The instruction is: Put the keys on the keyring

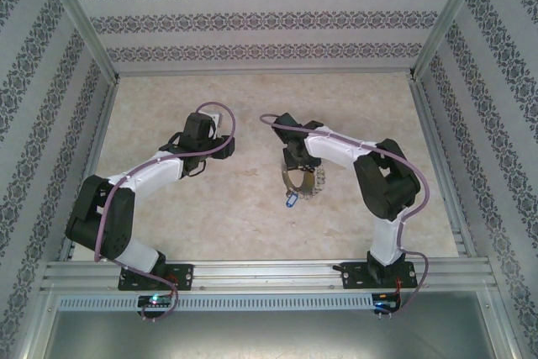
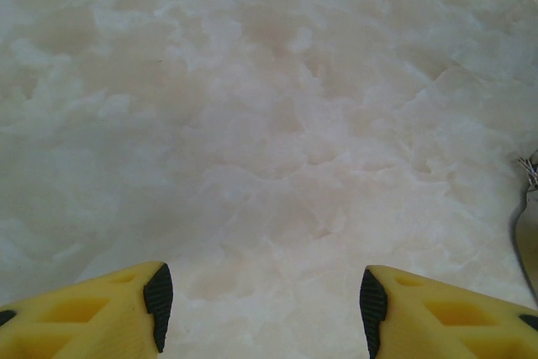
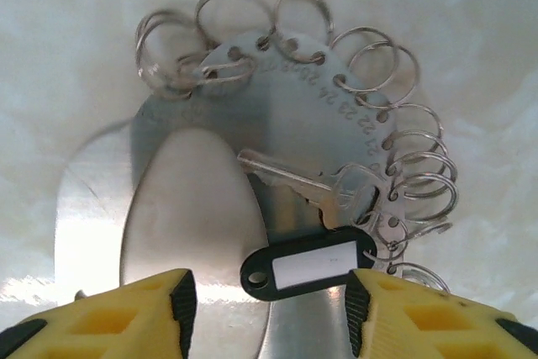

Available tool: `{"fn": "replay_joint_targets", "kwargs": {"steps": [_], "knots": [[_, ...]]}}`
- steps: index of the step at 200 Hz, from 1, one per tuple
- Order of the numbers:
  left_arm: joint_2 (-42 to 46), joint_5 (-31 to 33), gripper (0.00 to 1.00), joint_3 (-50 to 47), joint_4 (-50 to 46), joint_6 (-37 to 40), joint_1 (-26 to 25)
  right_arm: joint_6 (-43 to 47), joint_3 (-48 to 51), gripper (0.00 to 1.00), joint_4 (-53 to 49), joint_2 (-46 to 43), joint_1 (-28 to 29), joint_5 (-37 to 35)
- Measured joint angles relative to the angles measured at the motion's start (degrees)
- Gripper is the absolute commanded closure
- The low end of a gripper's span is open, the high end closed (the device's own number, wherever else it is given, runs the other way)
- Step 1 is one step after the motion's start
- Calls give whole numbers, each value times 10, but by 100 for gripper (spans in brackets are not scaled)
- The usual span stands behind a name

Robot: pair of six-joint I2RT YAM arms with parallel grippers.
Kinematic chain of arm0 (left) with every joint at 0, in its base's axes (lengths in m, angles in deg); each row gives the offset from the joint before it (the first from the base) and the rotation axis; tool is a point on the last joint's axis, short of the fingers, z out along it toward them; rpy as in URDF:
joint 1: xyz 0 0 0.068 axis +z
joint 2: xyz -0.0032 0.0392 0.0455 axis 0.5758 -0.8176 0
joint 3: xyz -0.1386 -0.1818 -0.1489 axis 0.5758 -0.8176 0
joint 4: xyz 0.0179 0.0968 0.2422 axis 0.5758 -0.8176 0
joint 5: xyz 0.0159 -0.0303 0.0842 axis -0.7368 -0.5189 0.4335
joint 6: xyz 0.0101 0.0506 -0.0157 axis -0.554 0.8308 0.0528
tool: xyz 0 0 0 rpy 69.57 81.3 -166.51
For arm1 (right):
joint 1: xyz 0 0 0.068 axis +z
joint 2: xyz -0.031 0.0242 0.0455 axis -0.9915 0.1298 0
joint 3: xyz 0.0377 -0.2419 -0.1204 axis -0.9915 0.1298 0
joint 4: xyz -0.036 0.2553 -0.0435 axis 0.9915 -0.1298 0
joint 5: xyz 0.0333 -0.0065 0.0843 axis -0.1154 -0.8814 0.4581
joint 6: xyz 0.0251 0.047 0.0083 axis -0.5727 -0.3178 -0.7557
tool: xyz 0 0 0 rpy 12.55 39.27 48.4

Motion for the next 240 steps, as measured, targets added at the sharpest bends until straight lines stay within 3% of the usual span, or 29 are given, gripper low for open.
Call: {"fn": "replay_joint_targets", "kwargs": {"steps": [48,120,182,240], "knots": [[-6,0,37,0,0,-6,0,40,-7,54,-15,28,6,-35],[-13,0,37,5,-2,-9,0,41,-17,46,-25,50,26,-99],[-23,-1,37,14,-4,-11,0,23,-18,62,-33,53,33,-144],[-24,-5,37,14,-5,-11,0,22,-17,62,-33,53,33,-169]]}}
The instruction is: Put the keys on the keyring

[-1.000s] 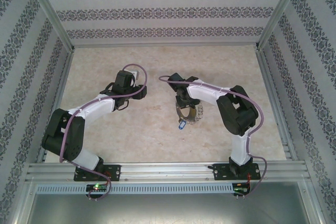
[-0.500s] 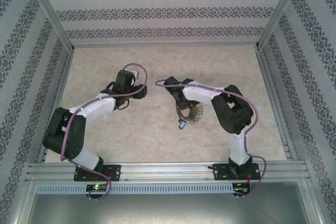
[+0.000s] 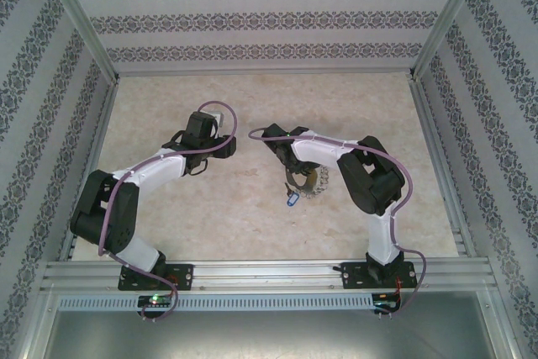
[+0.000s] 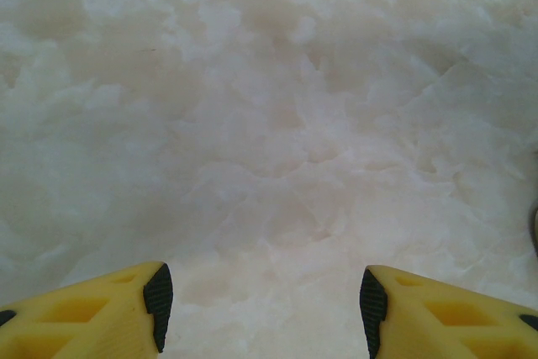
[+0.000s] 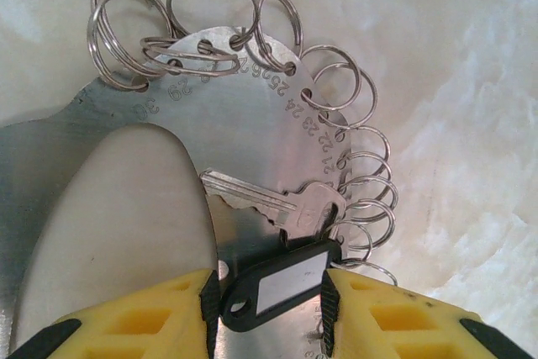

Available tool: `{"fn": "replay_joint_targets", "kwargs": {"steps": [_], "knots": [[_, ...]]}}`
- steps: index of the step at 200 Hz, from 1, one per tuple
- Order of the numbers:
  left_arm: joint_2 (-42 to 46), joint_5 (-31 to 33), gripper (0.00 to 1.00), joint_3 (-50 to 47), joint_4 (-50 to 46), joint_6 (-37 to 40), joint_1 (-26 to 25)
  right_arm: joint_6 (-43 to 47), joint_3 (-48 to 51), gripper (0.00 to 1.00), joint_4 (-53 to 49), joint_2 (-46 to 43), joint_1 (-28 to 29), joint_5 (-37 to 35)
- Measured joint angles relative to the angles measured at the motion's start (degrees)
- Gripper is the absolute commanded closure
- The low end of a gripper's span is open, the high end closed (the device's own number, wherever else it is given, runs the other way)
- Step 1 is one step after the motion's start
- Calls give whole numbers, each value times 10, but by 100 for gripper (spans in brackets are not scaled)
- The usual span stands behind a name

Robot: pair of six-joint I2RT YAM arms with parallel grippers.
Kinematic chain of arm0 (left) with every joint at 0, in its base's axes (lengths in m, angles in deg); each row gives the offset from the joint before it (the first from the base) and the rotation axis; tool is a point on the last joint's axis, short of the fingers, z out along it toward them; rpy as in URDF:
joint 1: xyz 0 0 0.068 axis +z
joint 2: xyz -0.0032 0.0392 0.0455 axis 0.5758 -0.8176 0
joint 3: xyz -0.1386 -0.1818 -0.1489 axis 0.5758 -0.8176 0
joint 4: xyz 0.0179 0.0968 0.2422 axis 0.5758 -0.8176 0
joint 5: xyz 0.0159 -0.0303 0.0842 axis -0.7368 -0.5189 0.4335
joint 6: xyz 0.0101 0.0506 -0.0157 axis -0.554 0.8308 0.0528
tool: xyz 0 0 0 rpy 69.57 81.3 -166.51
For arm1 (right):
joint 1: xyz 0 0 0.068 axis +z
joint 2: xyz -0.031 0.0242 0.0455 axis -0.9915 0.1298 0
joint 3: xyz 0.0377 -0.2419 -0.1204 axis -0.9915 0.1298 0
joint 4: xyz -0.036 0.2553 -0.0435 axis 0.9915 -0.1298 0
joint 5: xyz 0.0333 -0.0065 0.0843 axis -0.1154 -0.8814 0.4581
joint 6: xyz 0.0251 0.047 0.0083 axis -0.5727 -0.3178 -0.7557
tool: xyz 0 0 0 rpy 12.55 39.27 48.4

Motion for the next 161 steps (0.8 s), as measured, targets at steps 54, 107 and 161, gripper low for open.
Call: {"fn": "replay_joint_targets", "kwargs": {"steps": [54,107,161], "knots": [[-3,-2,37,0,0,0,0,0,7,66,0,0,0,-24],[-9,-2,37,1,0,-2,0,-22,20,68,-5,0,0,-48],[-11,-2,37,9,0,-2,0,-55,32,69,-14,-14,-1,-93]]}}
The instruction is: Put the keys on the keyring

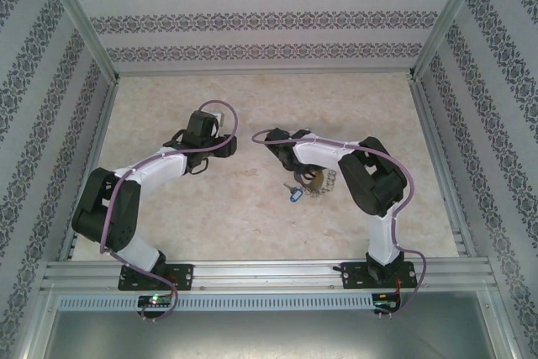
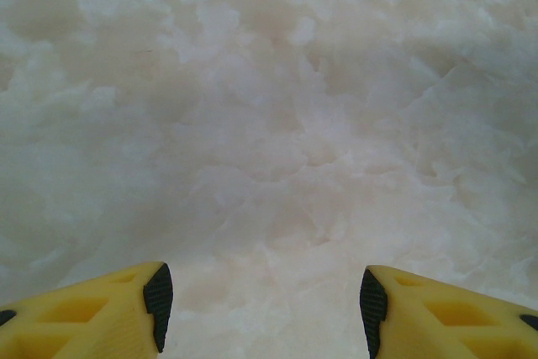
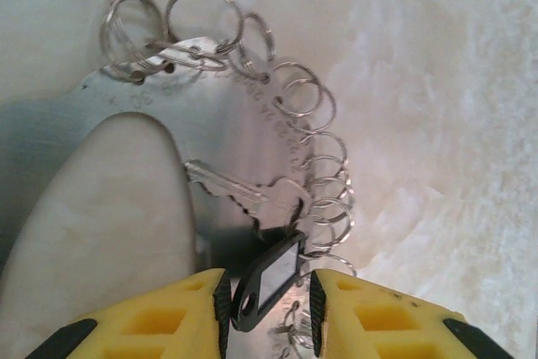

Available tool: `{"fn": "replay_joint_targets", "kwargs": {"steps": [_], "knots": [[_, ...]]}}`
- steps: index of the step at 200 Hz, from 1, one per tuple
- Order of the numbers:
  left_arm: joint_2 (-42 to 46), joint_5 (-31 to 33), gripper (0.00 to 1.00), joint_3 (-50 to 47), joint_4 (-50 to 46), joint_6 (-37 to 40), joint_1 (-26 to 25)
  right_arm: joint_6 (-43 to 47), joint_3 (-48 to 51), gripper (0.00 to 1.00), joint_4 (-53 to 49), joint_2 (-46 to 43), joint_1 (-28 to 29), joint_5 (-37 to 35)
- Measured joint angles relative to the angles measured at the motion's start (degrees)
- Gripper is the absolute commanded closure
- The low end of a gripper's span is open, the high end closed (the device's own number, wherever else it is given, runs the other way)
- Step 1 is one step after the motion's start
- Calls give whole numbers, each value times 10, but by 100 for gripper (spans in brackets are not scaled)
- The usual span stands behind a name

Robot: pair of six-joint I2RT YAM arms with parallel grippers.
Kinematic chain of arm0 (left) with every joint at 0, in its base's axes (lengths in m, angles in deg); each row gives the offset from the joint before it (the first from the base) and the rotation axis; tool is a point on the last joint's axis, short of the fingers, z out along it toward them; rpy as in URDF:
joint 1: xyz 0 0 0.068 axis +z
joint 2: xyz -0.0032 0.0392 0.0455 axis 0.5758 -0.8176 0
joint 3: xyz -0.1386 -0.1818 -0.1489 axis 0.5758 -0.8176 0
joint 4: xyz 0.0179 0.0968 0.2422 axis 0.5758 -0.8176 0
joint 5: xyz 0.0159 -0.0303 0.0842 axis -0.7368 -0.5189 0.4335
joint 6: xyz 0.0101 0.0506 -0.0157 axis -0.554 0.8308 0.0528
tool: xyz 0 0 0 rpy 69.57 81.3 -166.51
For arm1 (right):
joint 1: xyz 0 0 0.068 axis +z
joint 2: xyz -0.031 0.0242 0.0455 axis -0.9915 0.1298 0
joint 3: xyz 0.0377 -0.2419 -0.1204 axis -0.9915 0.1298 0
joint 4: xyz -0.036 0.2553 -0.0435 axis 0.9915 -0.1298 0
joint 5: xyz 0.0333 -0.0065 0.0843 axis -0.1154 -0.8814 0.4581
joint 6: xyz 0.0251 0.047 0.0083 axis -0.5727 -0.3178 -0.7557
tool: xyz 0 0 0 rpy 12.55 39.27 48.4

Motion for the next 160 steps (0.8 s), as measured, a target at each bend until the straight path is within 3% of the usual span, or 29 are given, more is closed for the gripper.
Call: {"fn": "replay_joint_targets", "kwargs": {"steps": [72,96,124,160], "knots": [[-15,-2,38,4,0,0,0,-21,33,74,1,-19,-23,-2],[-16,-2,37,5,0,0,0,-21,36,82,4,-21,-24,-1],[-16,-2,37,5,0,0,0,-21,36,100,9,-28,-23,-1],[-16,-3,38,7,-4,0,0,-13,36,100,8,-66,-23,-1]]}}
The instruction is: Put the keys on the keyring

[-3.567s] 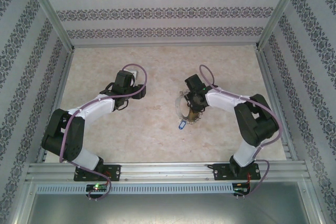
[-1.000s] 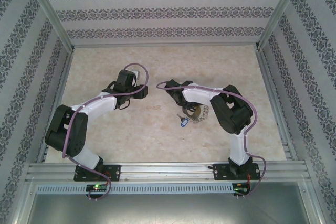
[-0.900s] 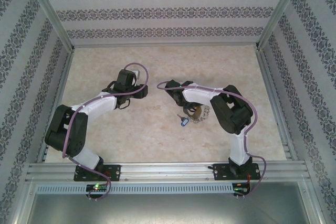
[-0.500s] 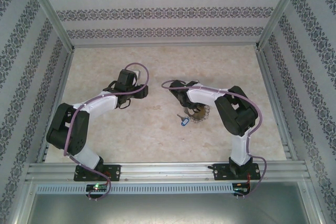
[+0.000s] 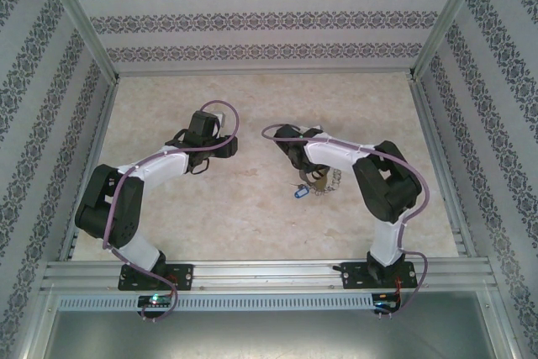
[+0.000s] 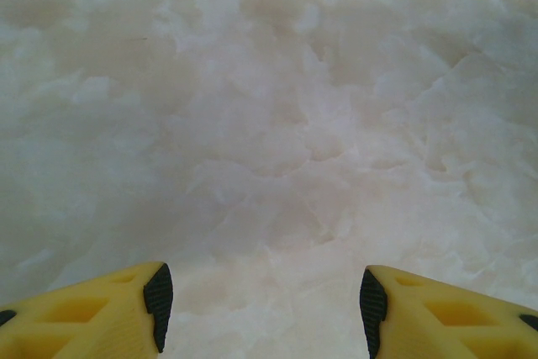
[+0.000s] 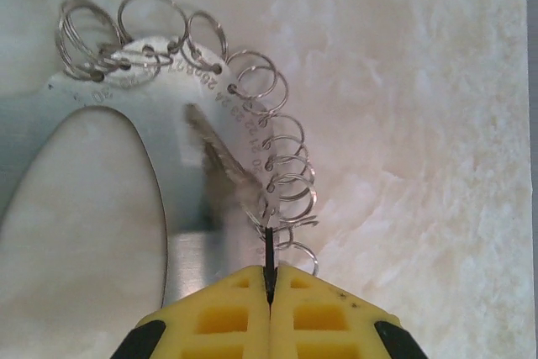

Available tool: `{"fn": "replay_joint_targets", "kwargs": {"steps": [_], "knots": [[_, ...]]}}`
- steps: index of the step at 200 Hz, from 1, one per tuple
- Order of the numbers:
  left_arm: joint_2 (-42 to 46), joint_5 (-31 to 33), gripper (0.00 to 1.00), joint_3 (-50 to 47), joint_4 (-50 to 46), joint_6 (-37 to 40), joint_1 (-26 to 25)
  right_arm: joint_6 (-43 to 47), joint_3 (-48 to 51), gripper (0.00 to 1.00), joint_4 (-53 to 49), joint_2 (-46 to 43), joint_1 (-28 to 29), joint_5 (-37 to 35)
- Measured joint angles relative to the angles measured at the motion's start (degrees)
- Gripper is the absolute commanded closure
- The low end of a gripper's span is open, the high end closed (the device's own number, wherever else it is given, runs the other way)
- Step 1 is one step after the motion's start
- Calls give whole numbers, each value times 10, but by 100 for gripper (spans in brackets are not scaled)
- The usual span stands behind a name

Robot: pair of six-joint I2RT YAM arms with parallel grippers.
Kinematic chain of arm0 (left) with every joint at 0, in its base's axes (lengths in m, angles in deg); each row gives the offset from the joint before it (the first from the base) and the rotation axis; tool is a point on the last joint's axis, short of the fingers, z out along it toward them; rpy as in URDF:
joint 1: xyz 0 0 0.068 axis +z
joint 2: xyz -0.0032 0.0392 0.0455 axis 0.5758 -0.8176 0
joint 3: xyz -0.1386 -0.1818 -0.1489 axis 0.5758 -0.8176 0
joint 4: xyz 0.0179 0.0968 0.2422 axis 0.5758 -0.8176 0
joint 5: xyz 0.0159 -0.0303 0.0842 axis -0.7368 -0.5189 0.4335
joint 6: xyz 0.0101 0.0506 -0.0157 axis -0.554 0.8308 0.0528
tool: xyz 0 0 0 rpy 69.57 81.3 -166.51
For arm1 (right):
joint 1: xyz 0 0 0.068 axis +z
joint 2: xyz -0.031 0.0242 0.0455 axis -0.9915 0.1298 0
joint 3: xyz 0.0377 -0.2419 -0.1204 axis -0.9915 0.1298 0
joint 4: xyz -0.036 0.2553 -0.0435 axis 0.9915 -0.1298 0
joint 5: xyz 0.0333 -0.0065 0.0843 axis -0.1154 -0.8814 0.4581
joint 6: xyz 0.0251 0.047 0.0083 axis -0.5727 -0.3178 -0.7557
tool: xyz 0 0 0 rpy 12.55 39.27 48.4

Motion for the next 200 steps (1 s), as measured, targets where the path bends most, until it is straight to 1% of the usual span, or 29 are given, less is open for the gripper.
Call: {"fn": "replay_joint_targets", "kwargs": {"steps": [30,63,94,150,168,200], "knots": [[0,-1,38,7,0,0,0,21,-6,100,-8,-63,2,0],[0,-2,37,11,0,-1,0,44,-53,100,-19,-111,17,2],[0,-1,37,13,-3,-2,0,70,-94,100,-17,-154,24,38],[4,1,37,13,-6,-9,0,110,-219,100,-14,-164,35,114],[10,5,37,13,-6,-13,0,123,-236,100,-8,-169,35,134],[35,28,34,9,-10,-16,0,136,-238,100,7,-168,35,170]]}}
